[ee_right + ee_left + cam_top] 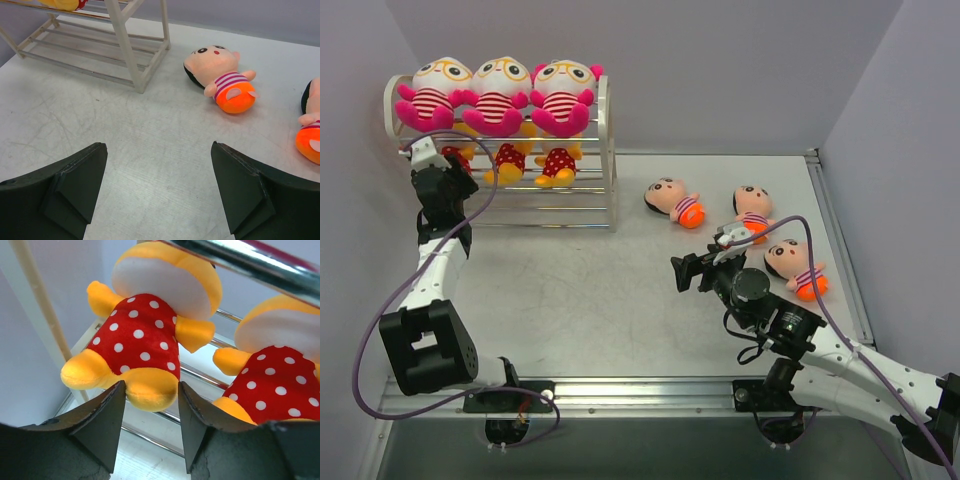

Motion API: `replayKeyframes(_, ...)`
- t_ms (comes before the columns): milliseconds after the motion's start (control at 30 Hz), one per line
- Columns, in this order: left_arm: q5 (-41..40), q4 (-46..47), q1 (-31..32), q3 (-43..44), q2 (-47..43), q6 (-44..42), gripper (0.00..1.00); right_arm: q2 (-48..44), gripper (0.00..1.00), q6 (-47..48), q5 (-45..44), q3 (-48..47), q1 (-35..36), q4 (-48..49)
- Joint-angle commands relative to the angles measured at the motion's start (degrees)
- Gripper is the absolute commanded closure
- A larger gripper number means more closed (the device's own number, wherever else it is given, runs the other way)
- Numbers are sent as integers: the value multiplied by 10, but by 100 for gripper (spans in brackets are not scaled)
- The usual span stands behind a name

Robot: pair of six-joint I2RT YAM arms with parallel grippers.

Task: Place and organize the stuffed toys onto the shelf
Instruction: Place the stuffed toy onto shelf

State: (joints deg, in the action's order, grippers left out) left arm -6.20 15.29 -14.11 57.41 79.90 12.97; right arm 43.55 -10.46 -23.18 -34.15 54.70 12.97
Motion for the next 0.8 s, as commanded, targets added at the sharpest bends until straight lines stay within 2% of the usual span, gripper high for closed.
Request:
replayKeyframes(0, 2, 33, -5, 17, 10, 6, 47, 1, 12, 2, -19, -9, -4, 17)
replayKeyframes(100, 2, 26, -5, 20, 16, 6, 51, 0, 12, 2, -19, -9, -4, 17)
replayKeyframes(200, 5, 24, -5, 21, 18, 8, 61, 1, 13, 2, -18, -11, -4, 17)
replayKeyframes(233, 7, 23, -5, 21, 18, 9, 73, 1, 13, 2, -18, -11, -4, 16)
replayKeyframes(367, 24, 26, -6, 22, 11, 10, 97, 0, 13, 1, -19, -11, -4, 15)
replayKeyframes(533, 62, 34, -14, 22, 7, 5, 98, 2, 13, 1, -17, -13, -4, 14)
replayKeyframes(633, 128, 48, -31, 21, 7, 20, 98, 2, 13, 2, -18, -13, -4, 14)
replayKeyframes(767, 172, 62, -38, 21, 8, 28, 97, 2, 13, 1, -18, -14, -4, 14)
